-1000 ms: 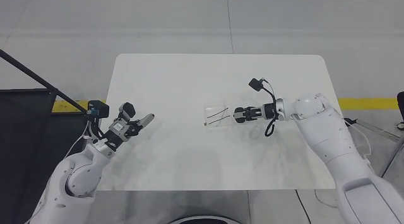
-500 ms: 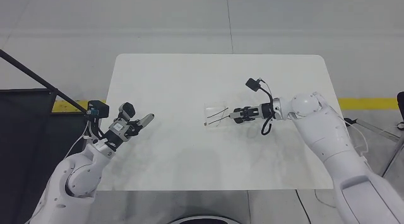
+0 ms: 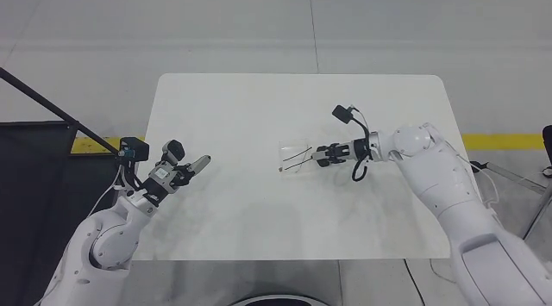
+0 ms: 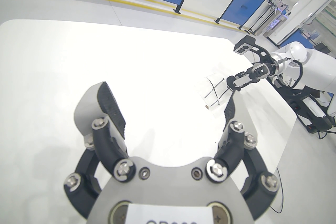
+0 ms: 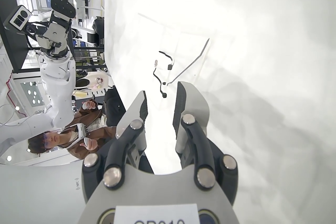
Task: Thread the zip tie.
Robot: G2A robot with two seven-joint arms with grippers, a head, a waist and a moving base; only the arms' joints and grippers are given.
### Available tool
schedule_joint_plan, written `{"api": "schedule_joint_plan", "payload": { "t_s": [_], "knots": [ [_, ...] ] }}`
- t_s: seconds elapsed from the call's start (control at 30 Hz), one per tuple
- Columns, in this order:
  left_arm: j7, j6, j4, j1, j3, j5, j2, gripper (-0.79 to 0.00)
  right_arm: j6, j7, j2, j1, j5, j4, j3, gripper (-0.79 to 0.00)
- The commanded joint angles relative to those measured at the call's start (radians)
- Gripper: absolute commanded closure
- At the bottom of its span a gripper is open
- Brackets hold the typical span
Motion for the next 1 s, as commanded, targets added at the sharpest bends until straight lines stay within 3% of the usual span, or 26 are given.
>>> {"api": "schedule_joint_plan", "payload": {
  "t_s": [0.0,0.2,0.6,0.8,0.97],
  "knots": [
    [0.000,0.000,0.000,0.000,0.000,0.000,0.000,-0.785,-0.002,0.000,-0.003,0.003,-0.001,0.007,-0.002,-0.225],
    [0.000,0.000,0.000,0.000,0.000,0.000,0.000,-0.785,-0.005,0.002,-0.011,0.010,-0.003,0.021,-0.008,-0.160],
    [0.000,0.000,0.000,0.000,0.000,0.000,0.000,-0.785,-0.002,0.003,-0.025,0.020,-0.009,0.040,-0.016,-0.132],
    [0.000,0.000,0.000,0.000,0.000,0.000,0.000,-0.785,-0.001,0.002,-0.030,0.024,-0.013,0.047,-0.018,0.000],
    [0.000,0.000,0.000,0.000,0.000,0.000,0.000,-0.785,-0.010,0.004,-0.031,0.026,-0.009,0.053,-0.013,0.000]
  ]
}}
